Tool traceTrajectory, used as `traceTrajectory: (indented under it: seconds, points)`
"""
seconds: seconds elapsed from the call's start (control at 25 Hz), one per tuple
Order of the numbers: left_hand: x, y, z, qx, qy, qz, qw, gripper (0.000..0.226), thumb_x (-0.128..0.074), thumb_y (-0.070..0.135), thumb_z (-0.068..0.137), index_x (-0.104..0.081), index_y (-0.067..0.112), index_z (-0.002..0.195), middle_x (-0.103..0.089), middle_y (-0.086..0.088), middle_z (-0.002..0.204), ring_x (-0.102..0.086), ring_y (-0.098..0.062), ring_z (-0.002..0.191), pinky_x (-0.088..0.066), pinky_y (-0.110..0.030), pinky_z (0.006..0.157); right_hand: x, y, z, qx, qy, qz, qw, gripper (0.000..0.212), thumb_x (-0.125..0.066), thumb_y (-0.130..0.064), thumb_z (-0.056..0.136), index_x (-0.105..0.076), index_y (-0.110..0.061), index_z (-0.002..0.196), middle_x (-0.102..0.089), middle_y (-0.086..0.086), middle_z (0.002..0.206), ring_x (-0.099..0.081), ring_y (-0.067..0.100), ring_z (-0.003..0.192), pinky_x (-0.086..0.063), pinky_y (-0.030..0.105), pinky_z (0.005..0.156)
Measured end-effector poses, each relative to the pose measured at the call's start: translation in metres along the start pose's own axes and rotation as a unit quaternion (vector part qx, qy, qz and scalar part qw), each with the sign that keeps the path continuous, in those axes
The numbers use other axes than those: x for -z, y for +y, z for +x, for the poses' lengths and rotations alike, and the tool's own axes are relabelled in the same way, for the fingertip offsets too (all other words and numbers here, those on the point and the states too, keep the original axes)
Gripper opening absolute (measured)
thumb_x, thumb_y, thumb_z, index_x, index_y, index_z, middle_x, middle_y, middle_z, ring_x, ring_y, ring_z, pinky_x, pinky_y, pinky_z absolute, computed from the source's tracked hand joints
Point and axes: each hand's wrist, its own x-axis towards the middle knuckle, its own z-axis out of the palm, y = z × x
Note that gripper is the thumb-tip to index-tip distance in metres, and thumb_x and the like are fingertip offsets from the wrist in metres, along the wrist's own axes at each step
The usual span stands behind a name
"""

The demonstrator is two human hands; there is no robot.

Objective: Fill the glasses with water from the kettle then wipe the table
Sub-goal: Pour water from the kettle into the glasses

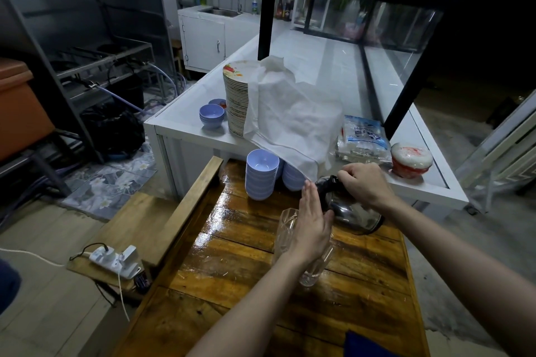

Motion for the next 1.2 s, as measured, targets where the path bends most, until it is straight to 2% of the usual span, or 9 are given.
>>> traceTrajectory:
  seconds: [0.16,0.28,0.48,0.6,0.76,1.0,1.2]
  points:
    - [-0.001,-0.002,-0.002,0.001,0.009,-0.002,1.0,0.07,-0.028,0.035,0.106,0.017,0.01,0.152,0.026,-0.002,0.159,0.023,-0.011,0.147,0.011,-0.024,0.12,0.001,-0.005,0.001,0.012,-0.011,-0.007,1.0,0.043,-0.038,-0.034,0.077,-0.051,-0.002,0.052,-0.046,0.005,0.045,-0.051,0.033,0.053,-0.027,0.031,0.067]
    - [-0.003,-0.004,-0.003,-0.002,0.015,-0.01,1.0,0.07,-0.03,0.033,0.106,0.016,0.009,0.153,0.027,0.0,0.158,0.022,-0.011,0.147,0.009,-0.025,0.121,0.003,-0.01,0.001,0.02,-0.015,-0.02,0.999,0.042,-0.038,-0.034,0.076,-0.054,-0.002,0.054,-0.047,0.005,0.047,-0.05,0.032,0.055,-0.026,0.031,0.067]
    - [-0.006,-0.006,-0.002,0.001,0.019,-0.01,1.0,0.069,-0.028,0.035,0.106,0.017,0.011,0.152,0.027,-0.001,0.159,0.022,-0.011,0.148,0.008,-0.026,0.122,0.002,-0.009,0.006,0.038,-0.002,-0.044,0.998,0.046,-0.037,-0.036,0.074,-0.065,-0.002,0.063,-0.066,0.016,0.063,-0.058,0.035,0.067,-0.029,0.033,0.069]
    - [-0.009,-0.005,0.0,0.007,0.022,-0.015,1.0,0.069,-0.029,0.034,0.106,0.017,0.011,0.152,0.027,-0.002,0.159,0.022,-0.012,0.147,0.008,-0.027,0.122,0.002,-0.008,0.008,0.041,0.002,-0.045,0.998,0.049,-0.037,-0.037,0.075,-0.072,-0.003,0.071,-0.071,0.016,0.071,-0.062,0.034,0.072,-0.035,0.033,0.074]
    - [-0.01,-0.006,0.003,0.011,0.038,-0.014,0.999,0.069,-0.033,0.027,0.105,0.013,0.005,0.152,0.023,-0.006,0.16,0.02,-0.014,0.147,0.006,-0.03,0.123,0.001,-0.008,0.011,0.053,0.001,-0.064,0.997,0.046,-0.037,-0.036,0.076,-0.067,-0.002,0.065,-0.069,0.018,0.068,-0.06,0.035,0.069,-0.035,0.034,0.074]
    - [-0.007,-0.005,0.0,0.02,0.039,-0.018,0.999,0.07,-0.03,0.031,0.105,0.017,0.009,0.152,0.025,-0.005,0.16,0.021,-0.013,0.148,0.007,-0.027,0.122,0.003,-0.014,0.013,0.062,-0.021,-0.069,0.995,0.036,-0.037,-0.034,0.077,-0.045,-0.011,0.05,-0.056,0.012,0.053,-0.044,0.027,0.055,-0.029,0.034,0.071]
    - [-0.005,-0.005,-0.001,0.014,0.039,-0.027,0.999,0.071,-0.029,0.036,0.105,0.02,0.011,0.151,0.026,-0.004,0.159,0.022,-0.012,0.147,0.007,-0.026,0.122,0.0,-0.014,0.017,0.085,-0.014,-0.096,0.992,0.038,-0.036,-0.035,0.077,-0.053,-0.01,0.054,-0.064,0.014,0.06,-0.051,0.031,0.061,-0.023,0.033,0.071]
